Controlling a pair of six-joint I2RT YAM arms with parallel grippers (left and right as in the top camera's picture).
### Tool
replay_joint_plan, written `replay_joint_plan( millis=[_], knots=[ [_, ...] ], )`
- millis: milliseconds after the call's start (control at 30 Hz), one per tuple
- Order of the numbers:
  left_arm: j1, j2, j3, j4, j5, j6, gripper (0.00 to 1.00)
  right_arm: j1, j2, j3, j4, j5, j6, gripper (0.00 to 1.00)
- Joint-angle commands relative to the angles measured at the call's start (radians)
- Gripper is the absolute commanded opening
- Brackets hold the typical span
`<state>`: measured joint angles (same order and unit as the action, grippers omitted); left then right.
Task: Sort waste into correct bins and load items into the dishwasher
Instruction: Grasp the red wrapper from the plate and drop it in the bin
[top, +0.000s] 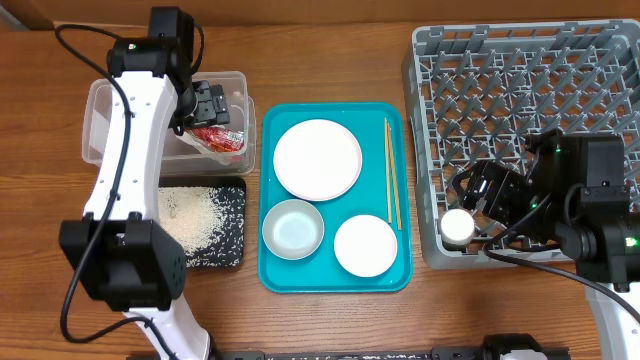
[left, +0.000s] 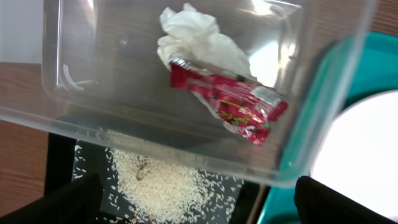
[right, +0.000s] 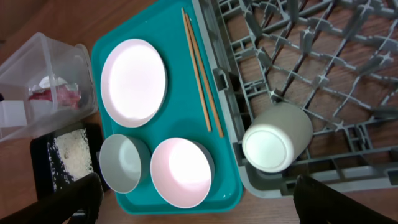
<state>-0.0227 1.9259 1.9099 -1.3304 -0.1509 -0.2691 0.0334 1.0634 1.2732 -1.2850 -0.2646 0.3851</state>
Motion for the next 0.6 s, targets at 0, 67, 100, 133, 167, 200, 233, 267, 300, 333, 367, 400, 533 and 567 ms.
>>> replay_joint_plan(
  millis=[0,67,100,133,167,200,233,267,300,333,367,400,533,567],
  knots=[
    [-0.03,-0.167,0.053,-0.017,0.071,0.073,1.0,0.002,-0.003,0.004,0.023,0.002,-0.047,1.0],
    [-0.047,-0.244,0.053,-0.033,0.07,0.075,1.0,0.002,-0.003,0.004,0.036,0.001,-0.059,1.0],
    [-0.057,-0.283,0.053,-0.044,0.071,0.075,1.0,0.002,-0.003,0.004,0.046,0.001,-0.069,1.0],
    [-0.067,-0.326,0.053,-0.056,0.07,0.075,1.0,0.002,-0.003,0.004,0.058,0.001,-0.078,1.0],
    [-0.075,-0.361,0.053,-0.066,0.07,0.075,1.0,0.002,-0.003,0.004,0.071,0.001,-0.079,1.0],
    [-0.079,-0.392,0.053,-0.076,0.069,0.075,1.0,0.002,-0.003,0.004,0.081,0.0,-0.079,1.0],
    [-0.082,-0.423,0.053,-0.088,0.07,0.075,1.0,0.002,-0.003,0.004,0.091,-0.002,-0.079,1.0],
    [-0.082,-0.446,0.053,-0.096,0.071,0.074,1.0,0.002,-0.003,0.004,0.096,-0.01,-0.079,1.0],
    [-0.082,-0.466,0.053,-0.103,0.074,0.07,1.0,0.002,-0.003,0.004,0.096,-0.024,-0.078,1.0],
    [-0.082,-0.485,0.053,-0.11,0.075,0.058,1.0,0.002,-0.003,0.004,0.095,-0.047,-0.078,1.0],
    [-0.082,-0.498,0.053,-0.109,0.075,0.048,1.0,0.002,-0.003,0.004,0.093,-0.077,-0.078,1.0],
    [-0.082,-0.509,0.053,-0.109,0.074,0.048,1.0,0.002,-0.003,0.004,0.091,-0.1,-0.077,1.0],
    [-0.082,-0.521,0.053,-0.109,0.074,0.048,1.0,0.002,-0.002,0.004,0.092,-0.15,-0.071,1.0],
    [-0.082,-0.52,0.053,-0.109,0.074,0.048,1.0,0.002,-0.002,0.004,0.092,-0.162,-0.071,1.0]
  ],
)
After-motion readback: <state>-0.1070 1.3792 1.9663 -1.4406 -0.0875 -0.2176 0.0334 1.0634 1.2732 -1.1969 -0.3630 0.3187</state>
